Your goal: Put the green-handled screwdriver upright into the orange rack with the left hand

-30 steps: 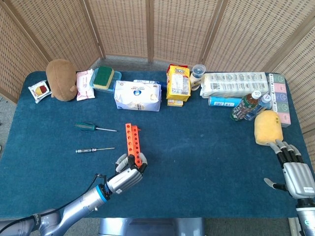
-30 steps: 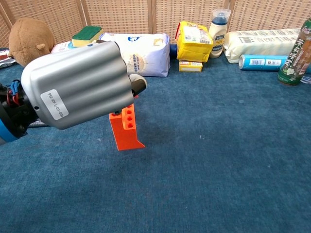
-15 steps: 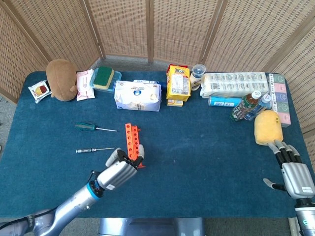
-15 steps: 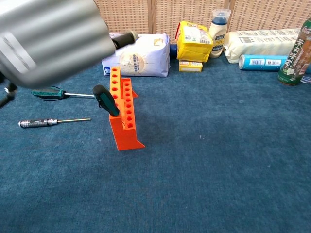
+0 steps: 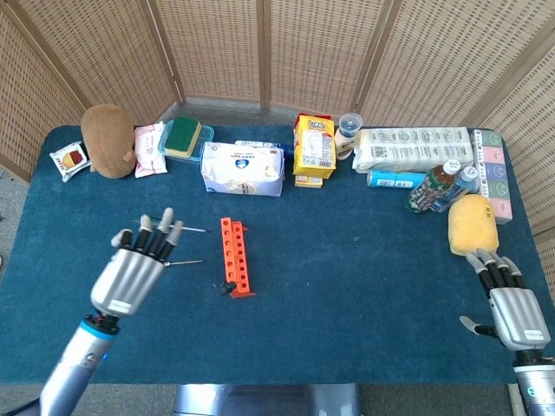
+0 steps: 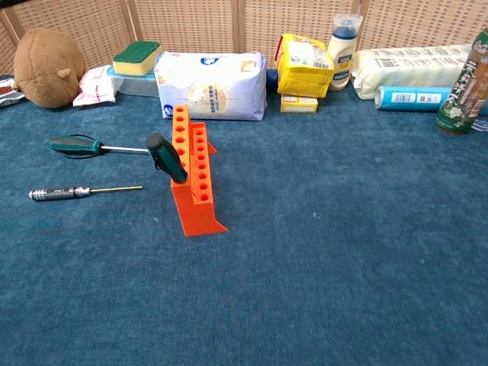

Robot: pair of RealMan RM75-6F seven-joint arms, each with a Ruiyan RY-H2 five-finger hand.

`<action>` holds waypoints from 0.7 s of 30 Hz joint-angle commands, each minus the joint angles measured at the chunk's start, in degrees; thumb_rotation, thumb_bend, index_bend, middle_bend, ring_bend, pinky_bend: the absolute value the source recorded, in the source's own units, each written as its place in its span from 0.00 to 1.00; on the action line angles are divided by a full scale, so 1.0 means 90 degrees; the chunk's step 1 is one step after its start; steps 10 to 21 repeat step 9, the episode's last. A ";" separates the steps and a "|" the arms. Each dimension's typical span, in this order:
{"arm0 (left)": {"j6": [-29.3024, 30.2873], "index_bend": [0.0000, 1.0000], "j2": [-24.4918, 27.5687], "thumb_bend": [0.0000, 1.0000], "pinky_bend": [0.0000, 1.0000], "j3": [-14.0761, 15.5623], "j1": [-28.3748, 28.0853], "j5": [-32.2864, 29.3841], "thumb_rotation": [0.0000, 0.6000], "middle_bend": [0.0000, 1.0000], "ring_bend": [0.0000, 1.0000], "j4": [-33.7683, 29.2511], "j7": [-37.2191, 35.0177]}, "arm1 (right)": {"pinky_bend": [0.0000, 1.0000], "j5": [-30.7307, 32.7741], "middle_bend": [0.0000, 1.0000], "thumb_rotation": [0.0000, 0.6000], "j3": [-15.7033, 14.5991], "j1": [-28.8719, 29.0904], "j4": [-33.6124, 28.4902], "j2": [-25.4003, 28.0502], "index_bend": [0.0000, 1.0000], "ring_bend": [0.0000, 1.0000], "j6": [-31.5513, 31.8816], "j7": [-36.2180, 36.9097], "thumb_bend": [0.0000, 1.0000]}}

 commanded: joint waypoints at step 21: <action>0.1929 0.00 0.0610 0.03 0.25 0.0765 0.1483 -0.0093 1.00 0.00 0.00 0.1092 -0.4978 | 0.00 -0.0069 0.03 1.00 0.0065 -0.0107 -0.0158 -0.0014 0.07 0.03 0.0351 -0.0366 0.02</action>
